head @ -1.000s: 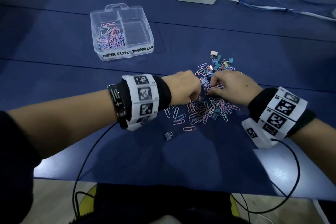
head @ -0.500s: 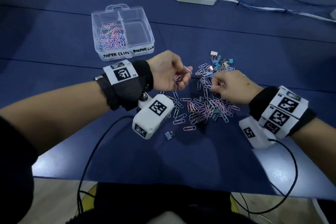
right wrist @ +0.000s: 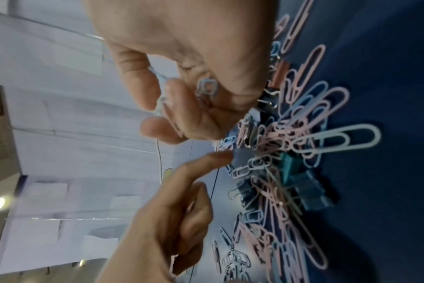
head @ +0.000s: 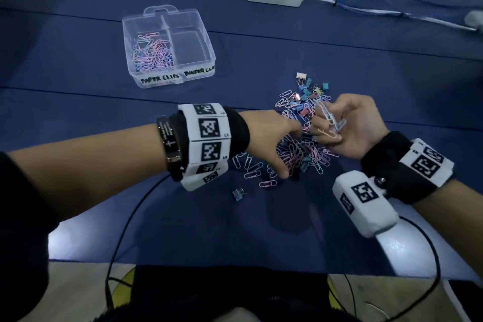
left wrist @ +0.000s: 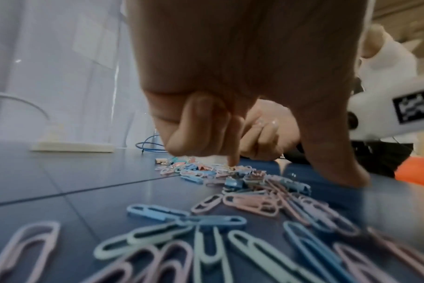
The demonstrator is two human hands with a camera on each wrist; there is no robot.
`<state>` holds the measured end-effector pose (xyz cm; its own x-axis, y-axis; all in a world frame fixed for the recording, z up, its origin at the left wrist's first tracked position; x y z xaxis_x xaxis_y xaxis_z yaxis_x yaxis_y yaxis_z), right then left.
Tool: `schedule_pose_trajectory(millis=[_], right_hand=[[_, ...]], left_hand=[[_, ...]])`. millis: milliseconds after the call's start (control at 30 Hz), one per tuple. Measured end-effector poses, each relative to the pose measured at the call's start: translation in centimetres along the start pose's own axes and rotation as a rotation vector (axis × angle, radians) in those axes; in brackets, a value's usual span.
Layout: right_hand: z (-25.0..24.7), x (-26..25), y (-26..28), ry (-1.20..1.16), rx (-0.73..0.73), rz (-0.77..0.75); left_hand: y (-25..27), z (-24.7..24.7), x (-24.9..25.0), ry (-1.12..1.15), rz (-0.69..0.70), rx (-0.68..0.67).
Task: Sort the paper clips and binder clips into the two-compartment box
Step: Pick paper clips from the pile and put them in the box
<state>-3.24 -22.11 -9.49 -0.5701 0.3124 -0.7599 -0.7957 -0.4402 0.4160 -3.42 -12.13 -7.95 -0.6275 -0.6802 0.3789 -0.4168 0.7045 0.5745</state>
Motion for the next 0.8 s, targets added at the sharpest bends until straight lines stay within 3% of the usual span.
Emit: schedule_pose_trajectory(millis=[133,300,433,600,800], right_hand=[[-0.2,0.8,0.1,-0.004,0.006,0.127],[-0.6,1.5,0.3,0.189,0.059,0.235],[-1.3,0.6,0.9,0.687,0.170,0.189],[-0.3,-0.3,1.9,1.327,0.167,0.226],[1.1,-0.1,2.9,1.848,0.258,0.416]], left_hand=[[-1.9,0.8,0.1,-0.262,-0.062,-0.006],[-2.7,1.2,0.4,-0.264,-0.029,0.000],[-2.6,1.4,0.2,-0.279,-0.041,-0.020],[-2.3,0.8,0.2,-0.377,-0.079,-0.006],[-2.2,-0.5,-1.6,0.128,-0.048,0.019]])
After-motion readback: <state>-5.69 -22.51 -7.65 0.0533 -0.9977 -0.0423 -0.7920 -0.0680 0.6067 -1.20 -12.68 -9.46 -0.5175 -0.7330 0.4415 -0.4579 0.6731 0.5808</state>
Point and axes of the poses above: each hand's wrist, its own y-axis away from the middle knuckle, its own z-axis out of the palm, x = y × z, the point moved 7 cm from there along -y, towards the middle knuckle, and after that the axes turned 10 degrees about -x, right-handed, at the moved point
